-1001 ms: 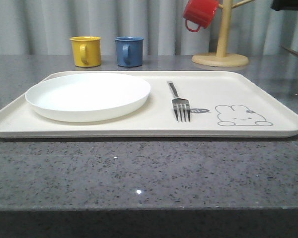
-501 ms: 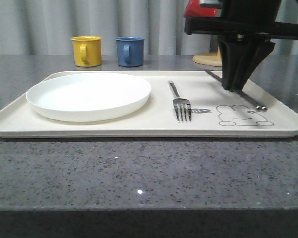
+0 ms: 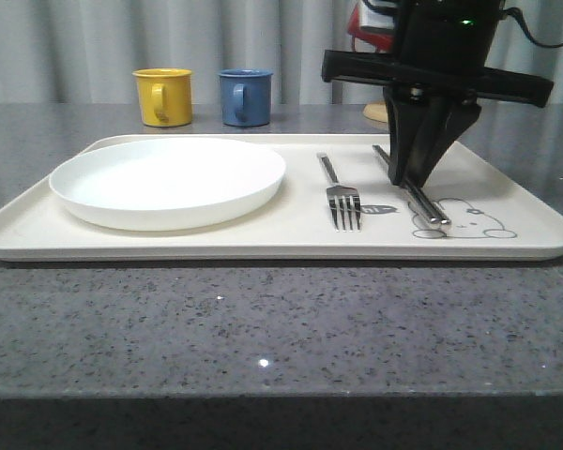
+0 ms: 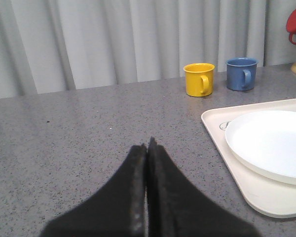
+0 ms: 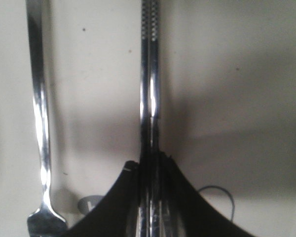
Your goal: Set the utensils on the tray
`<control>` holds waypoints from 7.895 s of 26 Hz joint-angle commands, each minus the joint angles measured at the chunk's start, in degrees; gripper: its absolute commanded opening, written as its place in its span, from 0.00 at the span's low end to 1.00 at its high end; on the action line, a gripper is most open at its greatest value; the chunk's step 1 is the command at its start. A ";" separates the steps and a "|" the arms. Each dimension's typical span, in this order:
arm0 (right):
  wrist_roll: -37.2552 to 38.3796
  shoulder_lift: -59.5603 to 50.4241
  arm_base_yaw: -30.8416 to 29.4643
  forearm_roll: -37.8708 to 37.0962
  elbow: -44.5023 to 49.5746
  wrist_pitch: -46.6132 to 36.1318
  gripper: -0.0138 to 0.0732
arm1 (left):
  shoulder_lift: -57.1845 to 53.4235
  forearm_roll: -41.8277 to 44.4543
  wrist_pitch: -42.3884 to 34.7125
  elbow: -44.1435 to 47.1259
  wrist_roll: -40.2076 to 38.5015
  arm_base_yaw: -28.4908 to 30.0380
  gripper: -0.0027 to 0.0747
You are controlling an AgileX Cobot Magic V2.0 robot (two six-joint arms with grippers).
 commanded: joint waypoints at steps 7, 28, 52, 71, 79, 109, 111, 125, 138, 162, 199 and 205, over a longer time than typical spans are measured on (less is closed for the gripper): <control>1.36 -2.39 -0.19 0.43 -1.75 -1.57 0.28 | 0.68 -0.31 -5.27 -1.46 -0.68 0.01 0.01; -16.45 -9.65 -16.03 -10.69 -1.75 7.45 0.61 | 0.68 -0.31 -5.27 -1.46 -0.68 0.01 0.01; -29.06 -1.69 -33.51 -5.62 -1.75 3.98 0.61 | 0.68 -0.31 -5.27 -1.46 -0.68 0.01 0.01; -29.06 -1.73 -33.51 -5.46 -1.75 4.53 0.02 | 0.68 -0.31 -5.27 -1.46 -0.68 0.01 0.01; -21.88 -9.30 -32.74 -1.88 -1.75 8.77 0.02 | 0.68 -0.31 -5.27 -1.46 -0.68 0.01 0.01; -6.48 -5.39 -7.38 1.87 -1.68 6.72 0.03 | 0.68 -0.31 -5.27 -1.46 -0.68 0.01 0.01; -6.48 -4.70 -7.38 1.79 -1.68 6.24 0.03 | 0.68 -0.31 -5.27 -1.46 -0.68 0.01 0.01; -6.48 -2.19 -7.38 1.16 -1.68 3.49 0.23 | 0.68 -0.31 -5.27 -1.46 -0.68 0.01 0.01; -8.38 -14.61 -7.38 -3.39 -1.75 1.55 0.46 | 0.68 -0.31 -5.27 -1.46 -0.68 0.01 0.01; -17.74 -57.36 -7.38 -9.82 41.33 -32.40 0.02 | 0.68 -0.31 -5.27 -1.46 -0.68 0.01 0.01; -17.74 -87.10 -7.38 -11.28 66.27 -52.10 0.02 | 0.68 -0.31 -5.27 -1.46 -0.68 0.29 0.01; -17.74 -87.10 -7.38 -11.28 66.27 -52.10 0.02 | 0.68 -0.31 -5.27 -1.46 -0.68 0.29 0.01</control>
